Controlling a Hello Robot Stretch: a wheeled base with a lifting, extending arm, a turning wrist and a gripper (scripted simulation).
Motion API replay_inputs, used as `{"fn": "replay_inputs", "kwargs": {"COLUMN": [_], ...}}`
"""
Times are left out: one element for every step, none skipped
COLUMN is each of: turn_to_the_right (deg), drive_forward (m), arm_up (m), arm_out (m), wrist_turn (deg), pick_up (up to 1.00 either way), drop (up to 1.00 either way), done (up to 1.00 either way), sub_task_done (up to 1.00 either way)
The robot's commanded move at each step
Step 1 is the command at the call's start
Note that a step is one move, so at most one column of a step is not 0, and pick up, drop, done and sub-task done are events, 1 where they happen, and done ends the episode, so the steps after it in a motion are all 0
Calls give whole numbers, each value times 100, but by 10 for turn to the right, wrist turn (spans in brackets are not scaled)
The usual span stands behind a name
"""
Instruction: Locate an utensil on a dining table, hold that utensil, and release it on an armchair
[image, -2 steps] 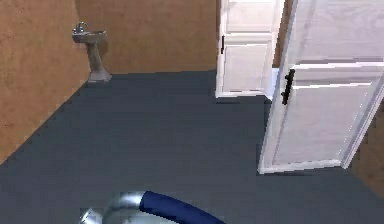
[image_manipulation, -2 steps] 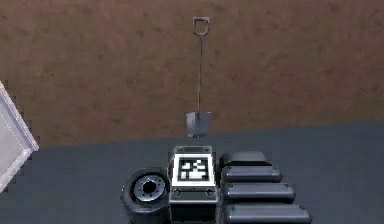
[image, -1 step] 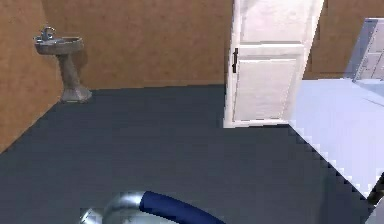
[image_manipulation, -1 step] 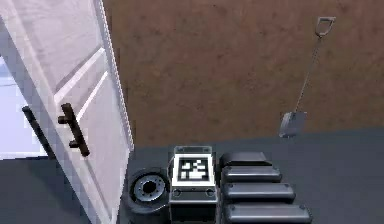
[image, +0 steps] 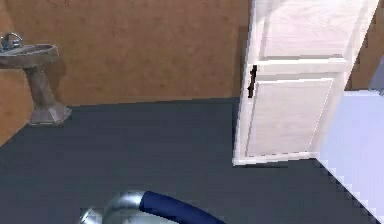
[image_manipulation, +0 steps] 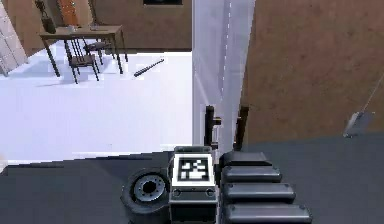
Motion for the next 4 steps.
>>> {"fn": "replay_inputs", "kwargs": {"turn_to_the_right": [300, 0, 210, 0], "drive_forward": [0, 15, 0, 100], "arm_up": [0, 0, 0, 0], "arm_out": [0, 0, 0, 0], "wrist_turn": [0, 0, 0, 0], "pick_up": [0, 0, 0, 0], "drop": [0, 0, 0, 0], "done": [0, 0, 0, 0], "sub_task_done": [0, 0, 0, 0]}}
